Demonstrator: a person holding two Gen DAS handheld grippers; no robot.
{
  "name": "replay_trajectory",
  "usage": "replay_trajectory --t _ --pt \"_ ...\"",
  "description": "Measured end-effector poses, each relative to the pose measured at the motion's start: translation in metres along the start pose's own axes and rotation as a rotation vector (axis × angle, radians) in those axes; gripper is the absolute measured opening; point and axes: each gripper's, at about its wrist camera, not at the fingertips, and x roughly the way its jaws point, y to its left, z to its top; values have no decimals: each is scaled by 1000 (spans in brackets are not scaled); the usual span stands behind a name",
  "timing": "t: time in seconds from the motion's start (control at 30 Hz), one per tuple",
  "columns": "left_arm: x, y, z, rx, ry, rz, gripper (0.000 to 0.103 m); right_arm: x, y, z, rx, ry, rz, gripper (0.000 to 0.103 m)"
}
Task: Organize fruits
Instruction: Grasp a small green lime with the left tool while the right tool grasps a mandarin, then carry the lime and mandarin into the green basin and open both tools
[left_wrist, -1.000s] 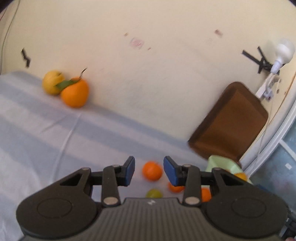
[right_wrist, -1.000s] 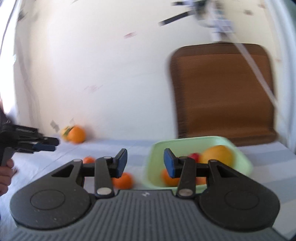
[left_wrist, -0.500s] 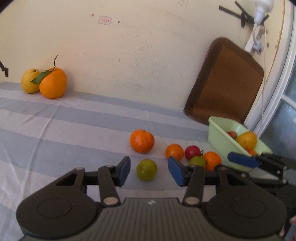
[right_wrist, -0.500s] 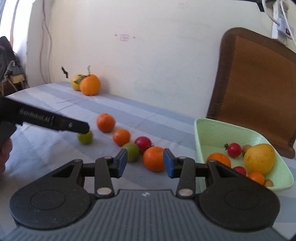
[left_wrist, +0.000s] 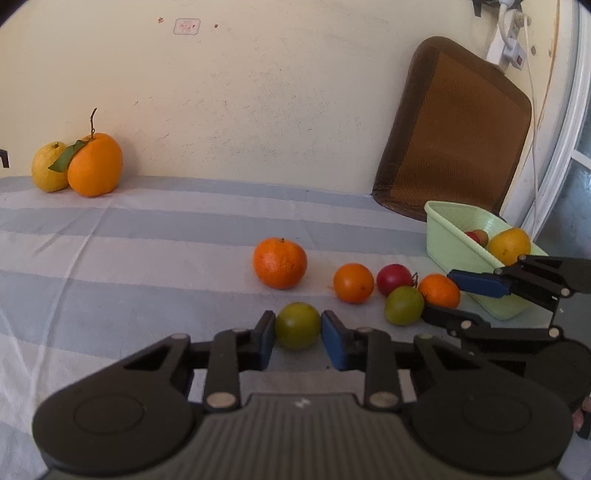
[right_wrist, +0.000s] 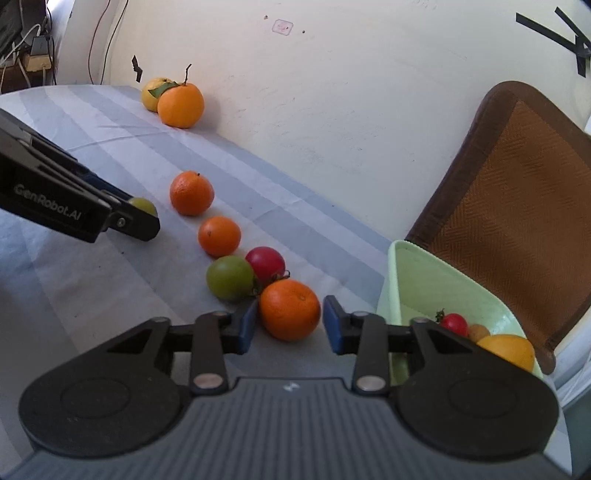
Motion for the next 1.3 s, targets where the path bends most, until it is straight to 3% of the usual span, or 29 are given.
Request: replay_trajectory --t 0.17,0.33,0.47,0.8,1.07,1.1,1.3 --pt "-8 -5 -4 13 -12 -30 28 -27 -5 -9 87 -32 2 37" --pt "-19 -29 -15 44 15 -116 28 -69 -11 -32 227 -81 36 37" --pt "-26 -54 -25 52 28 -177 28 -81 -14 -51 309 -64 69 37" --pt "-26 -75 -37 118 14 -109 30 -81 -10 -58 310 -57 74 40" --pt "-27 -72 -37 116 14 -111 32 -74 -20 -62 390 -24 144 42" --pt "-26 -73 -37 119 13 -111 28 -75 -21 -63 399 -28 154 39" --pt "-28 -82 -28 139 20 -141 28 -85 -27 -67 441 -86 156 37"
